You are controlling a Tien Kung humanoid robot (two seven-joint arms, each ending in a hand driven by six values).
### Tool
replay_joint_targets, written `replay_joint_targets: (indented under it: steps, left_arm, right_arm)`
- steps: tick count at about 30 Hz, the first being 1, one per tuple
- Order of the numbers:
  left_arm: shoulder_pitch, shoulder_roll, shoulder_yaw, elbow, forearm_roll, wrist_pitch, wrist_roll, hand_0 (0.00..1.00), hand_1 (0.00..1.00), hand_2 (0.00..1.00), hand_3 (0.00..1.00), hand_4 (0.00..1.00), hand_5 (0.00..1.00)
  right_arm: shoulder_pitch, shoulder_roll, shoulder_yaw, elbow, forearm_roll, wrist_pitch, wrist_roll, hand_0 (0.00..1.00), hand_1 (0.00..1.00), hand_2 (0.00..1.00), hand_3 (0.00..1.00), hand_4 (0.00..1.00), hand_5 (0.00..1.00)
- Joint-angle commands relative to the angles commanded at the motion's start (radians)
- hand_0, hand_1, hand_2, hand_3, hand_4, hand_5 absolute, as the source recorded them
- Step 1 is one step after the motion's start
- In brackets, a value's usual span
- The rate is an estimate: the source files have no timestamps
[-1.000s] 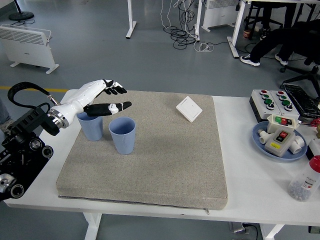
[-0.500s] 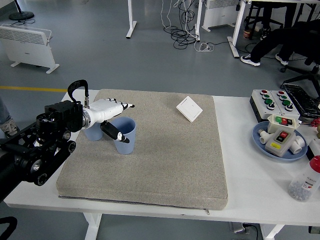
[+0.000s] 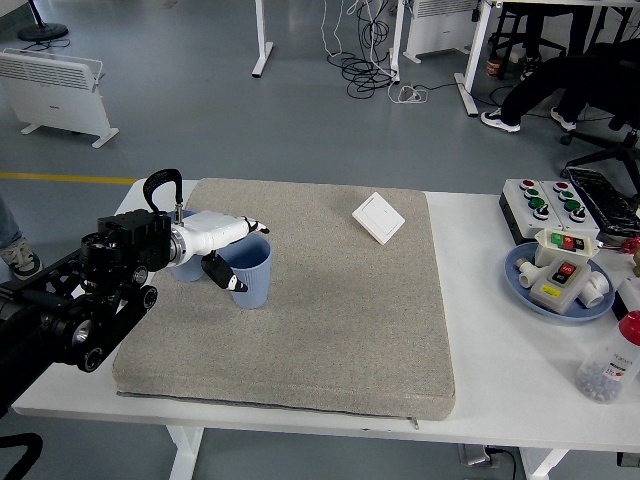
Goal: Push cup pick cup insert cup
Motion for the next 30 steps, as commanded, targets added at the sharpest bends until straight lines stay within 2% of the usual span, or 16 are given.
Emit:
replay_joint_targets:
  steps: [4, 5, 10, 11, 16, 17, 22, 23, 28, 29, 30]
  left_arm:
    - [-0.002, -0.003, 0.011, 0.004, 0.027, 0.009, -0.010, 0.722, 0.814, 0.964, 0.893, 0.778, 0.163]
    - [-0.001, -0.003, 0.012, 0.005, 0.037, 0.009, -0.013, 0.595, 0.761, 0.914, 0.795, 0.647, 0.002]
    - [0.002, -0.003, 0.014, 0.000, 0.051, 0.012, -0.022, 0.595, 0.761, 0.914, 0.795, 0.647, 0.002]
    - [0.002, -0.003, 0.015, -0.002, 0.051, 0.014, -0.025, 0.491, 0.667, 0.829, 0.711, 0.601, 0.002]
    - [0.004, -0.003, 0.018, -0.009, 0.059, 0.011, -0.019, 0.491, 0.667, 0.829, 0.711, 0.601, 0.002]
    - [0.005, -0.002, 0.016, -0.011, 0.062, 0.003, -0.014, 0.513, 0.568, 0.603, 0.498, 0.473, 0.002]
    - [0.015, 0.004, -0.004, -0.030, 0.055, -0.004, -0.016, 0.513, 0.568, 0.603, 0.498, 0.473, 0.002]
    - [0.017, 0.005, -0.008, -0.033, 0.049, -0.005, -0.018, 0.476, 0.508, 0.486, 0.410, 0.549, 0.002]
    - [0.026, 0.012, -0.043, -0.060, -0.012, -0.013, -0.021, 0.476, 0.508, 0.486, 0.410, 0.549, 0.002]
    - [0.028, 0.014, -0.051, -0.067, -0.026, -0.017, -0.021, 0.463, 0.461, 0.455, 0.384, 0.571, 0.002]
    - [0.029, 0.014, -0.054, -0.070, -0.031, -0.019, -0.020, 0.463, 0.461, 0.455, 0.384, 0.571, 0.002]
  right_arm:
    - [0.000, 0.000, 0.000, 0.000, -0.001, 0.000, 0.000, 0.774, 0.683, 0.680, 0.568, 0.131, 0.471]
    - [0.000, 0.000, 0.000, 0.000, -0.001, 0.000, 0.000, 0.774, 0.683, 0.680, 0.568, 0.131, 0.469]
    - [0.000, 0.000, -0.001, 0.000, 0.003, 0.000, 0.000, 0.774, 0.683, 0.680, 0.568, 0.131, 0.469]
    - [0.000, 0.000, -0.002, 0.000, 0.003, 0.000, 0.000, 0.774, 0.683, 0.680, 0.568, 0.132, 0.472]
    - [0.000, 0.000, -0.002, 0.000, 0.002, 0.001, 0.000, 0.774, 0.683, 0.680, 0.568, 0.132, 0.472]
    - [0.000, 0.000, -0.002, 0.000, 0.002, 0.001, 0.000, 0.774, 0.683, 0.680, 0.568, 0.132, 0.469]
    - [-0.001, 0.000, -0.001, 0.000, 0.004, 0.000, 0.001, 0.774, 0.683, 0.680, 0.568, 0.132, 0.469]
    - [-0.001, 0.000, -0.001, 0.000, 0.004, 0.000, 0.001, 0.774, 0.683, 0.680, 0.568, 0.132, 0.469]
    - [-0.001, 0.001, 0.001, 0.000, 0.001, 0.000, 0.001, 0.774, 0.683, 0.680, 0.568, 0.132, 0.469]
    - [-0.002, 0.001, 0.001, 0.000, 0.001, 0.000, 0.001, 0.774, 0.683, 0.680, 0.568, 0.133, 0.470]
    - [-0.002, 0.001, 0.001, 0.000, 0.002, 0.000, 0.001, 0.774, 0.683, 0.680, 0.568, 0.133, 0.470]
